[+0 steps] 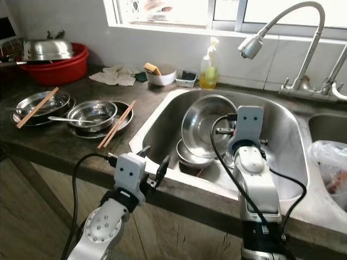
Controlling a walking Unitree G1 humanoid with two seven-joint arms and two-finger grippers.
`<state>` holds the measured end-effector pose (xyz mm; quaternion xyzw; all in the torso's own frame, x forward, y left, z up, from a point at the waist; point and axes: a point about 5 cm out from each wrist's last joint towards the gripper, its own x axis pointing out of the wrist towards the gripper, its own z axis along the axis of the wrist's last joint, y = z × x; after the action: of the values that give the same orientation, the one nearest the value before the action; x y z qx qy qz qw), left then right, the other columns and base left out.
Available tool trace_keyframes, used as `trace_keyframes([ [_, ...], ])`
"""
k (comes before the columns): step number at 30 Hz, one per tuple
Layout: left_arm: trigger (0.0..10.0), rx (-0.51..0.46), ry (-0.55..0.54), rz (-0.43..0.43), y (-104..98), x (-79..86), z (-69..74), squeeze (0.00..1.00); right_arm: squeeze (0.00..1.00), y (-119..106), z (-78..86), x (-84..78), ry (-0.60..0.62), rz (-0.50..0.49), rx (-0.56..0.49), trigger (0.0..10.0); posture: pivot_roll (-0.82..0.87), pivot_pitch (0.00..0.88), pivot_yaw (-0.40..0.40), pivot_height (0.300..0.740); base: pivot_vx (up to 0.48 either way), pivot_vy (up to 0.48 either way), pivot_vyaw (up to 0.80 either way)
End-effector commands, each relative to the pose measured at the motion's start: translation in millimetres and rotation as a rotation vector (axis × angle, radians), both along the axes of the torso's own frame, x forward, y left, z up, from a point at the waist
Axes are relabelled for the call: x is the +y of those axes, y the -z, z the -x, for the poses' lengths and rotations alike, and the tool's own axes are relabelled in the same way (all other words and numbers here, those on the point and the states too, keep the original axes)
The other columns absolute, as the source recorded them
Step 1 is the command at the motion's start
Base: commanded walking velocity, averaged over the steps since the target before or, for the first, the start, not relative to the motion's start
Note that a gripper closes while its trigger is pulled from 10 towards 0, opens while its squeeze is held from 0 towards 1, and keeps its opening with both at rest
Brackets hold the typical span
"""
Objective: Kitchen organization
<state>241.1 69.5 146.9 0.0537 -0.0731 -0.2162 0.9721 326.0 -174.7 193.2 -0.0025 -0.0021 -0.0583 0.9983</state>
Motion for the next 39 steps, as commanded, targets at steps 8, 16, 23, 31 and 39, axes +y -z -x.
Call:
trace_keyframes([
  [8,10.0,0.002,-0.015,0.006,-5.4,2.2,7.4,0.00,0.00,16.2,-31.7,-1.4,-0.013,-0.070,0.168,10.0,0.06,0.023,-0.059,0.740,0.000,0.000,0.00],
  [16,10.0,0.023,-0.015,0.001,-3.7,1.8,17.9,0.00,0.00,40.3,-38.4,11.0,-0.098,-0.089,0.323,10.0,0.08,0.070,-0.069,0.740,0.000,0.000,0.00],
  [23,10.0,0.040,-0.018,0.003,-3.5,1.6,23.5,0.00,0.00,57.9,-33.2,30.9,-0.264,-0.084,0.424,10.0,0.08,0.092,-0.077,0.740,0.000,0.000,0.00],
  [31,10.0,0.035,-0.027,0.000,-4.9,2.4,23.1,0.00,1.00,67.5,-27.9,36.2,-0.310,-0.051,0.464,10.0,0.08,0.084,-0.087,0.740,0.000,0.000,0.00],
  [39,10.0,0.038,-0.030,-0.018,-2.5,2.3,19.8,0.00,1.00,55.5,-29.2,34.9,-0.298,-0.034,0.376,10.0,0.07,0.053,-0.086,0.740,0.000,0.000,0.00],
])
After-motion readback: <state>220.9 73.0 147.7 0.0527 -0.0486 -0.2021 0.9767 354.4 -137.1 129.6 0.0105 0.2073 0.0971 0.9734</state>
